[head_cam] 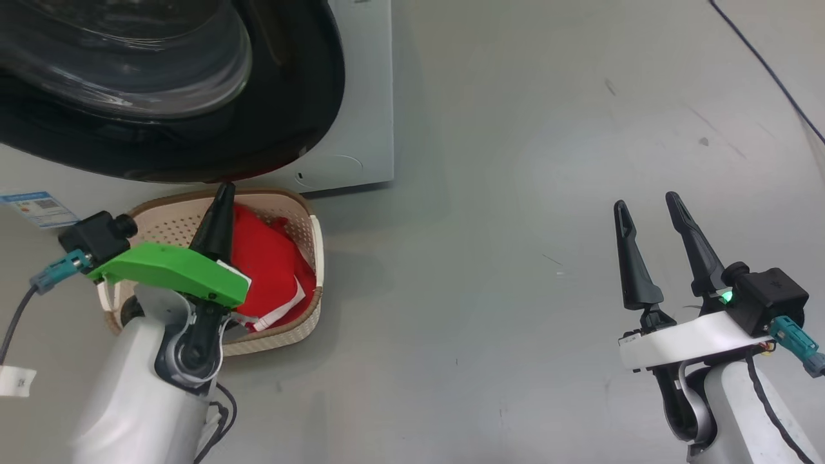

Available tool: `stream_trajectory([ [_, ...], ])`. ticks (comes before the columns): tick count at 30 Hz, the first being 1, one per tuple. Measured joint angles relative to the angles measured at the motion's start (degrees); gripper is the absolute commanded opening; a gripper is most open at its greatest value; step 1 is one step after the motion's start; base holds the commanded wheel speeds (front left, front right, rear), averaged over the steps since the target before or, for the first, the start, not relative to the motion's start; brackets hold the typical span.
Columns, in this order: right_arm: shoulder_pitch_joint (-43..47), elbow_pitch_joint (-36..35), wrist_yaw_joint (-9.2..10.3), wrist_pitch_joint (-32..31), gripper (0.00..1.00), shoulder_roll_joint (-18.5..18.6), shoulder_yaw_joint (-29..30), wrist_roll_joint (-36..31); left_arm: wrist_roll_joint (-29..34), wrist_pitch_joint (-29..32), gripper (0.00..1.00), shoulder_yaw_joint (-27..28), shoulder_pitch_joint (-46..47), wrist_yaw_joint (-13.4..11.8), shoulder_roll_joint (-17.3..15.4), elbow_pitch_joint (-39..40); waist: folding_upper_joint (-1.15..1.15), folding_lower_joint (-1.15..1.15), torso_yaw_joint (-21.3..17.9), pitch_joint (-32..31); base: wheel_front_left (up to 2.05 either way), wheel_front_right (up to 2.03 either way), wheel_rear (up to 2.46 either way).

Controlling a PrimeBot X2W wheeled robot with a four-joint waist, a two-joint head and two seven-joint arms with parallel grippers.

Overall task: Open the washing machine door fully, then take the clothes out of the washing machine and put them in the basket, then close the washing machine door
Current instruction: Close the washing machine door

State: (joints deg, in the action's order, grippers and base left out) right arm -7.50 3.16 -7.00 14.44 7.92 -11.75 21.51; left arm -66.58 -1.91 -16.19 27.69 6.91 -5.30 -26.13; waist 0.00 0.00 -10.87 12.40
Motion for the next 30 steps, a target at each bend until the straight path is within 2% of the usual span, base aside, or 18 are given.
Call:
stream_trajectory([
  [4,0.8,-0.1,0.0,0.0,1.0,0.4,0.1,-0.1,6.7,-4.1,0.0,-2.8,-2.1,0.0,-3.2,1.8,0.0,0.0,2.6,-1.4,0.0,0.0,0.0],
  [11,1.2,-0.1,0.0,0.0,1.0,0.4,-1.0,-0.2,16.1,-12.4,0.0,-4.2,-5.8,0.0,-7.3,2.6,0.0,0.0,5.8,-3.3,0.0,0.0,0.0],
  [12,1.3,-0.1,0.0,0.0,1.0,0.4,-1.3,-0.2,17.1,-12.9,0.23,-4.3,-6.3,0.0,-7.9,2.8,0.0,0.0,6.1,-3.5,0.0,0.0,0.0],
  [13,1.3,-0.1,0.0,0.0,1.0,0.4,-1.3,-0.2,18.6,-12.9,0.53,-4.3,-6.7,0.0,-8.3,2.9,0.0,0.0,6.3,-3.7,0.0,0.0,0.0],
  [14,1.3,-0.1,0.0,0.0,1.0,0.4,-1.3,-0.2,20.2,-12.9,1.0,-4.5,-7.0,0.0,-8.7,3.2,0.0,0.0,6.4,-3.9,0.0,0.0,0.0],
  [21,1.3,-0.1,0.0,0.0,1.0,0.4,-1.2,-0.2,27.3,-12.9,1.0,-4.9,-9.6,-3.1,-9.5,5.3,0.0,0.0,7.0,-4.0,0.0,0.0,0.0],
  [27,1.4,-0.4,0.0,0.0,1.0,0.4,-1.0,-0.2,31.9,-12.8,1.0,-0.7,-11.2,-6.3,-9.5,9.9,0.0,0.0,7.4,-3.7,0.0,0.0,0.0],
  [30,1.4,-0.5,0.0,0.0,1.0,0.5,-0.6,-0.2,34.1,-12.8,1.0,1.3,-11.3,-7.5,-8.5,13.4,0.0,0.0,7.7,-3.4,0.0,0.0,0.0],
])
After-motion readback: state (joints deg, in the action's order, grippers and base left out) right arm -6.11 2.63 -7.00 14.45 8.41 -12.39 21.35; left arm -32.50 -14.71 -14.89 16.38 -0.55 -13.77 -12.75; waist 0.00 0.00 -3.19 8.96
